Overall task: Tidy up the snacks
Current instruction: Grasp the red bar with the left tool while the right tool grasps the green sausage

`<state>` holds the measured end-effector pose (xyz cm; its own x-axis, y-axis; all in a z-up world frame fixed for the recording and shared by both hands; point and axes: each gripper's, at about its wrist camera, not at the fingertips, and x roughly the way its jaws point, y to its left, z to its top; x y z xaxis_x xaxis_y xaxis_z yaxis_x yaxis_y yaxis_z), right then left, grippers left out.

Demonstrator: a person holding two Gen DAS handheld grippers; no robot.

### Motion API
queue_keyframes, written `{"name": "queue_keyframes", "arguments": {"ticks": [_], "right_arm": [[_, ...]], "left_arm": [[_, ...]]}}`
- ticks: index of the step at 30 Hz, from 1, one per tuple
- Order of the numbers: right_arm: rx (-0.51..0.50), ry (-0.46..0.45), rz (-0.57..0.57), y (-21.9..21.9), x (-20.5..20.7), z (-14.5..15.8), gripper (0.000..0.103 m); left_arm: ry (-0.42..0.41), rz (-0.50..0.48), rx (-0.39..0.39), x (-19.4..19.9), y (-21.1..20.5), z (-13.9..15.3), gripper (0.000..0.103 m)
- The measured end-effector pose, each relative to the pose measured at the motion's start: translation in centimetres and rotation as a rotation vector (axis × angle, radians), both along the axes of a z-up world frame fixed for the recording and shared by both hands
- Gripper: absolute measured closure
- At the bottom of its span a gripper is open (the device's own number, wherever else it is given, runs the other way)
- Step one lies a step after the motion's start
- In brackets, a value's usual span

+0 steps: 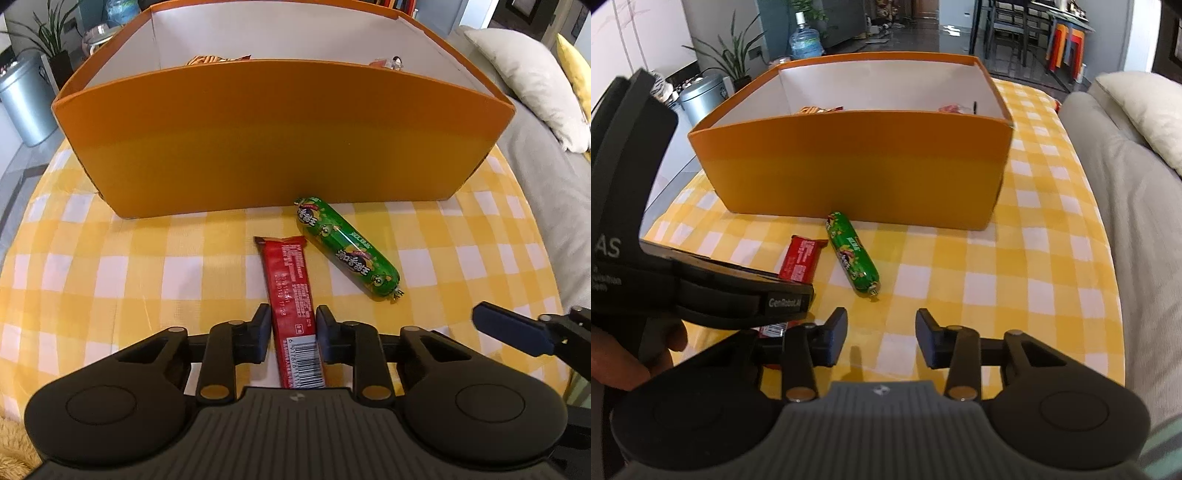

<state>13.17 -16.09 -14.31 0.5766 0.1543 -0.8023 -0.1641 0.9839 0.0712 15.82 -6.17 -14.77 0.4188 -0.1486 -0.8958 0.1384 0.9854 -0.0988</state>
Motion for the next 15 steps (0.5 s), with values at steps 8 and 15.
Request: {"name": "queue_keyframes", "arguments": {"ticks": [8,15], "right_arm": [[-0.044,-0.036,0.093,1.5,1.6,-0.7,0.067],[-0.090,-0.054,0.165,3.0,4.6,-1.5,0.067]], "left_arm": [[0.007,0.024,0.015,0.6,2.6,0.4,0.076],[0.040,0.045,0.019,1.5,4.6,0.2,0.076]]}}
